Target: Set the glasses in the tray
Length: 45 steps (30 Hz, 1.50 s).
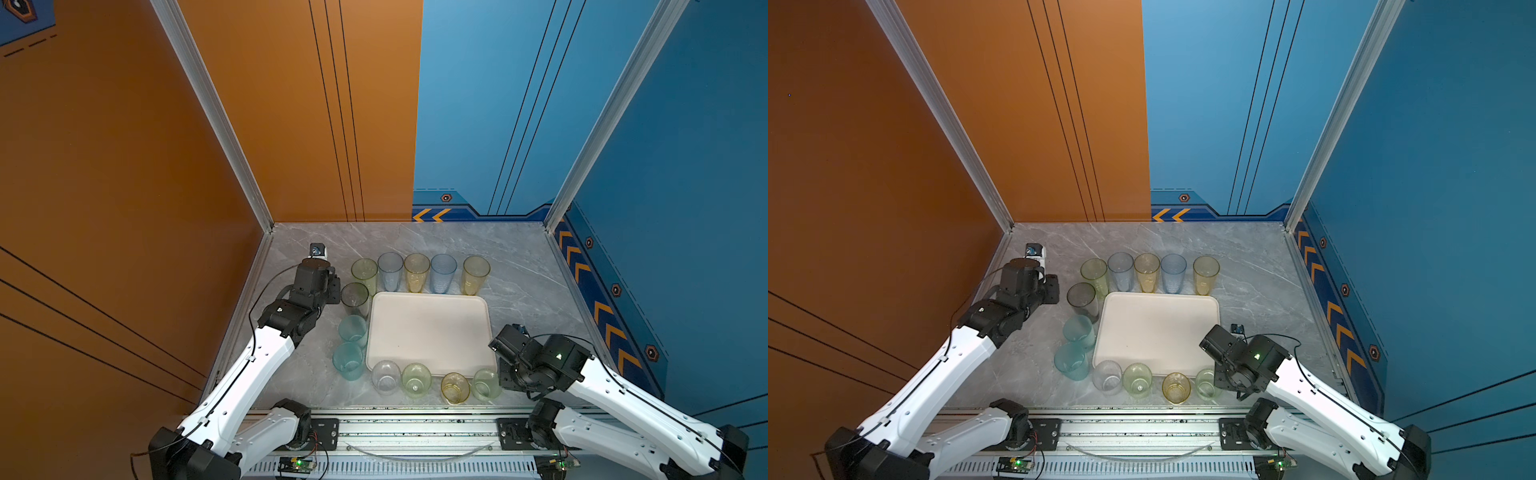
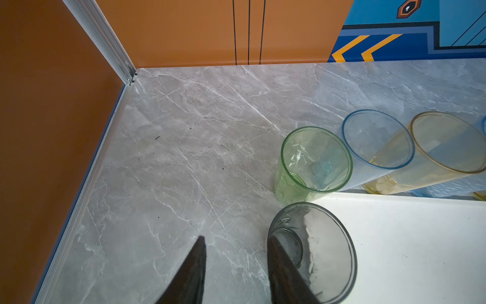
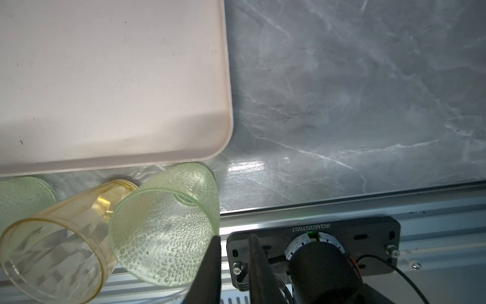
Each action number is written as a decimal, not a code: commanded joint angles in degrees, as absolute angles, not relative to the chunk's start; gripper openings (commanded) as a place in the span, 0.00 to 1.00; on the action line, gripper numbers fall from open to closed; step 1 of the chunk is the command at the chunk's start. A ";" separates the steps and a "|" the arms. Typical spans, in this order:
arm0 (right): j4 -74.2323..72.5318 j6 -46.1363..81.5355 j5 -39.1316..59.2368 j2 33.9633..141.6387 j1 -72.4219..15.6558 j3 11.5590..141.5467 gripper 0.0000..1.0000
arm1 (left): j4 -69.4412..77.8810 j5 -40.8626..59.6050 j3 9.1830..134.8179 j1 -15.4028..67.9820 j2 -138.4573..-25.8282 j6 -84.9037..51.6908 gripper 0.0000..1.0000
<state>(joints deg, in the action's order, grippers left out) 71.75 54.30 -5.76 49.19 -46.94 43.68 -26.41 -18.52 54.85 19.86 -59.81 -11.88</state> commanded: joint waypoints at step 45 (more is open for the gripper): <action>70.27 49.09 -13.49 53.13 -44.37 54.50 0.00 | -25.31 -16.96 53.15 19.16 -59.06 -11.24 0.41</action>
